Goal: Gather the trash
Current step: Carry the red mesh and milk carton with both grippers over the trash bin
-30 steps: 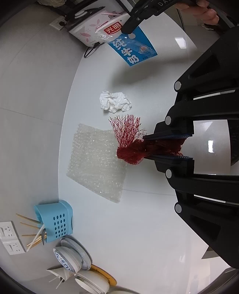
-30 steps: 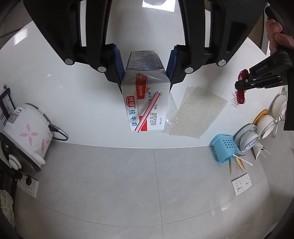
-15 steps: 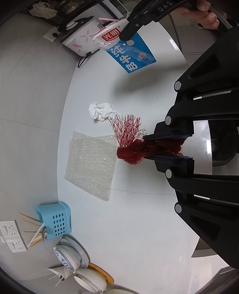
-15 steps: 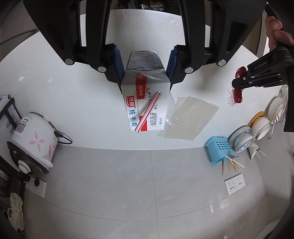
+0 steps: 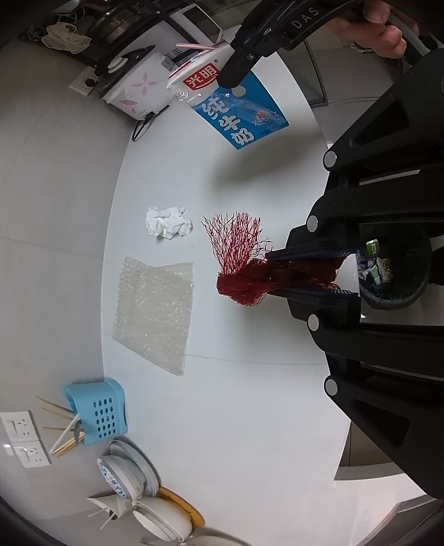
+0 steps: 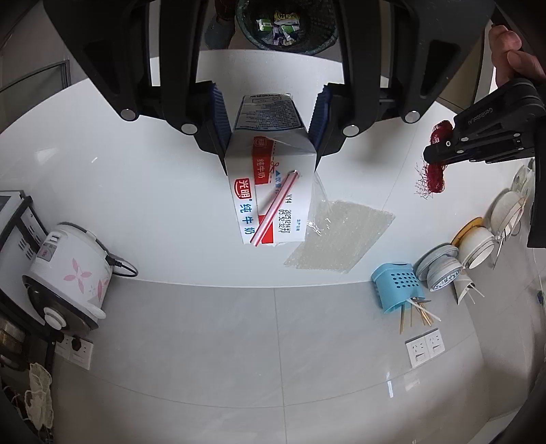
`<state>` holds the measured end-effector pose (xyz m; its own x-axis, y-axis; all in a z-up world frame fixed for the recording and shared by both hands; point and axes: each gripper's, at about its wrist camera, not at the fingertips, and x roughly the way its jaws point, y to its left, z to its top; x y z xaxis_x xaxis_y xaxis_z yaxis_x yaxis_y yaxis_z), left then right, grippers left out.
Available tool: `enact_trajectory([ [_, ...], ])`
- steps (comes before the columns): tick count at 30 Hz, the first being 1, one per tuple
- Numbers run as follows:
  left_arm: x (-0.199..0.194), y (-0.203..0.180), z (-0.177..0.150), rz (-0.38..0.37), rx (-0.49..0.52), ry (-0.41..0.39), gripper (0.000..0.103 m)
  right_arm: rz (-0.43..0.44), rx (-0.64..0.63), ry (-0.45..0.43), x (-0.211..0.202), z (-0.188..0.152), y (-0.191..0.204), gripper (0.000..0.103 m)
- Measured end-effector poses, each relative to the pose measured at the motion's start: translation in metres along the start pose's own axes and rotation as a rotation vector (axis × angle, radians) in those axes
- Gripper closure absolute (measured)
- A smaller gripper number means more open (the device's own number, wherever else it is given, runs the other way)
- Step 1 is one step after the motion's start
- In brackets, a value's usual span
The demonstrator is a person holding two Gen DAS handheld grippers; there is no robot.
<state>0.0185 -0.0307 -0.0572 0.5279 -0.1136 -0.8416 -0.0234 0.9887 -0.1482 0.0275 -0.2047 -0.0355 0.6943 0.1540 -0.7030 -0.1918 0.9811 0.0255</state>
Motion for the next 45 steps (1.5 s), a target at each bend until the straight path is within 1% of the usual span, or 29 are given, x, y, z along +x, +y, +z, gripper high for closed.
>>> enact_trajectory([
  [10, -0.008, -0.007, -0.036, -0.025, 0.027, 0.027, 0.09, 0.016, -0.006, 0.025, -0.013, -0.03, 0.009, 0.064],
  [14, -0.018, -0.01, -0.05, -0.049, 0.031, 0.025, 0.09, 0.02, -0.002, 0.03, -0.024, -0.04, 0.012, 0.064],
  [22, -0.035, -0.005, -0.074, -0.063, 0.028, 0.024, 0.09, 0.026, -0.038, 0.03, -0.044, -0.059, 0.017, 0.064],
  [27, -0.037, -0.002, -0.09, -0.048, 0.026, 0.033, 0.09, 0.042, -0.055, 0.044, -0.05, -0.075, 0.022, 0.064],
  [36, -0.038, 0.001, -0.127, -0.066, 0.027, 0.04, 0.09, 0.068, -0.074, 0.087, -0.051, -0.108, 0.032, 0.064],
  [41, -0.028, 0.003, -0.147, -0.07, 0.029, 0.079, 0.09, 0.085, -0.085, 0.111, -0.051, -0.125, 0.035, 0.064],
  [45, -0.015, 0.004, -0.161, -0.066, 0.032, 0.104, 0.09, 0.091, -0.091, 0.142, -0.04, -0.141, 0.038, 0.064],
])
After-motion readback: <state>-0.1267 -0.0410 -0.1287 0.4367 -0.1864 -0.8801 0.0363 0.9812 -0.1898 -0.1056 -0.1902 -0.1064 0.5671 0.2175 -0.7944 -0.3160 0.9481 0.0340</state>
